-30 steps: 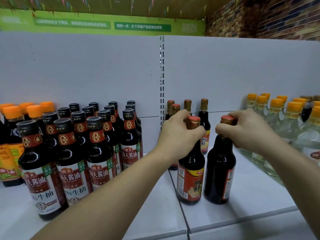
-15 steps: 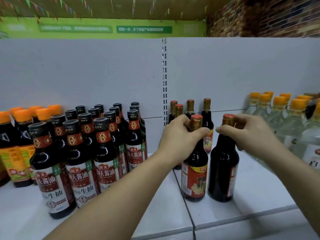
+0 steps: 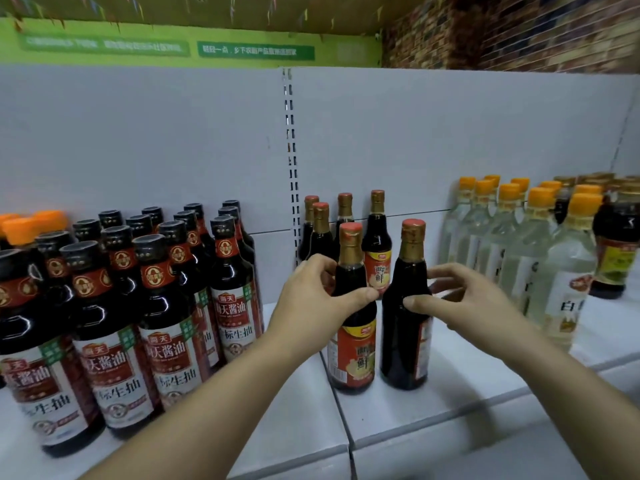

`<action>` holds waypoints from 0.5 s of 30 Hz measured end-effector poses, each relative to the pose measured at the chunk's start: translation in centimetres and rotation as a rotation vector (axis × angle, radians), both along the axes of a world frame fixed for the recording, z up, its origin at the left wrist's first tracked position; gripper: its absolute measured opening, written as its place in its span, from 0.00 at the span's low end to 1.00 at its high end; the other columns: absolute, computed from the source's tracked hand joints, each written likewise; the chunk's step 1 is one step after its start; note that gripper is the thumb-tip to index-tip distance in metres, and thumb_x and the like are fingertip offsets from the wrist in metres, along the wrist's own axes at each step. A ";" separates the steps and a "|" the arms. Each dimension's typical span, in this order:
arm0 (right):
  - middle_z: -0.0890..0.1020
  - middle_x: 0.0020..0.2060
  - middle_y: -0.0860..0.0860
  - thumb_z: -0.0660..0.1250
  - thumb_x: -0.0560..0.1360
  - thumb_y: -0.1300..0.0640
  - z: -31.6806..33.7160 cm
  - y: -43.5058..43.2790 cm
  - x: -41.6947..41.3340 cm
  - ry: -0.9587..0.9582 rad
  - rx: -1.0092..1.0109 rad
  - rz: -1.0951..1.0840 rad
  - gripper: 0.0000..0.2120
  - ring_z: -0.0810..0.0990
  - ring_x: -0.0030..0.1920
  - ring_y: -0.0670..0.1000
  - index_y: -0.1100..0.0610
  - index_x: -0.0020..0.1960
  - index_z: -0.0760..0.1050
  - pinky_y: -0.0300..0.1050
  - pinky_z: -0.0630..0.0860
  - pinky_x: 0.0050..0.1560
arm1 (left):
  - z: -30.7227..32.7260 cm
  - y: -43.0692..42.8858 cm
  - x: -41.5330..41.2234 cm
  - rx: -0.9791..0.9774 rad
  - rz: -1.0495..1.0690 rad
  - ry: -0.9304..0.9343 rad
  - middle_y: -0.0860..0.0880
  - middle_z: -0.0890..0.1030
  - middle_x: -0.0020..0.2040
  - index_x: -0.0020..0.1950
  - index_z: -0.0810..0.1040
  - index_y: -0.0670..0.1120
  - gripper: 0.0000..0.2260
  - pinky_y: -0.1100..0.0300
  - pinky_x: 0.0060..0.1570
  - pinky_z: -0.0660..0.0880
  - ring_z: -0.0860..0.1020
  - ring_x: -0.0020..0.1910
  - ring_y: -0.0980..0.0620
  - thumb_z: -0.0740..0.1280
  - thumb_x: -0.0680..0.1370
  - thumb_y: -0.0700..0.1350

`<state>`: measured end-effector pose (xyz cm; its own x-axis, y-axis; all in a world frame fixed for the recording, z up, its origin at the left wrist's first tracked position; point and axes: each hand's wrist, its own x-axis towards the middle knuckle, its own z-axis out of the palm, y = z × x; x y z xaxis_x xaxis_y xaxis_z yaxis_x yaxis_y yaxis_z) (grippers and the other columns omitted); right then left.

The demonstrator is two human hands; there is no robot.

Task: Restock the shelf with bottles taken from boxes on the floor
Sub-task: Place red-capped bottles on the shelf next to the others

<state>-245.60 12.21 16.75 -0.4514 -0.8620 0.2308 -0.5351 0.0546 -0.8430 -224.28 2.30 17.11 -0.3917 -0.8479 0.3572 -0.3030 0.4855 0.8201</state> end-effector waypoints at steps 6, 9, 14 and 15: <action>0.79 0.52 0.43 0.81 0.60 0.33 -2.2 -0.5 1.5 0.068 -0.085 -0.106 0.35 0.83 0.45 0.46 0.45 0.60 0.72 0.50 0.83 0.44 | -0.4 0.4 -0.2 -0.002 0.051 0.009 0.54 0.81 0.50 0.51 0.77 0.55 0.18 0.66 0.38 0.72 0.80 0.47 0.60 0.79 0.69 0.61; 0.79 0.51 0.43 0.79 0.56 0.29 -2.6 -0.7 1.4 0.070 -0.106 -0.101 0.35 0.83 0.45 0.48 0.43 0.54 0.71 0.55 0.83 0.46 | -0.3 0.4 -0.3 0.008 0.060 -0.003 0.54 0.81 0.49 0.50 0.77 0.54 0.18 0.65 0.38 0.72 0.80 0.46 0.59 0.79 0.69 0.61; 0.82 0.53 0.42 0.83 0.63 0.41 -2.2 -0.9 -0.3 -0.012 -0.053 0.015 0.28 0.85 0.47 0.45 0.47 0.56 0.74 0.48 0.81 0.48 | -0.3 0.2 -0.4 0.025 0.054 0.000 0.55 0.82 0.48 0.50 0.77 0.54 0.18 0.63 0.39 0.73 0.81 0.47 0.58 0.79 0.70 0.60; 0.83 0.54 0.43 0.83 0.64 0.44 -2.1 -1.0 -0.7 -0.059 -0.058 0.064 0.27 0.86 0.49 0.44 0.48 0.57 0.75 0.47 0.81 0.50 | -0.2 0.3 -0.4 0.031 0.050 0.005 0.56 0.82 0.47 0.50 0.77 0.54 0.17 0.64 0.38 0.73 0.81 0.46 0.58 0.79 0.70 0.59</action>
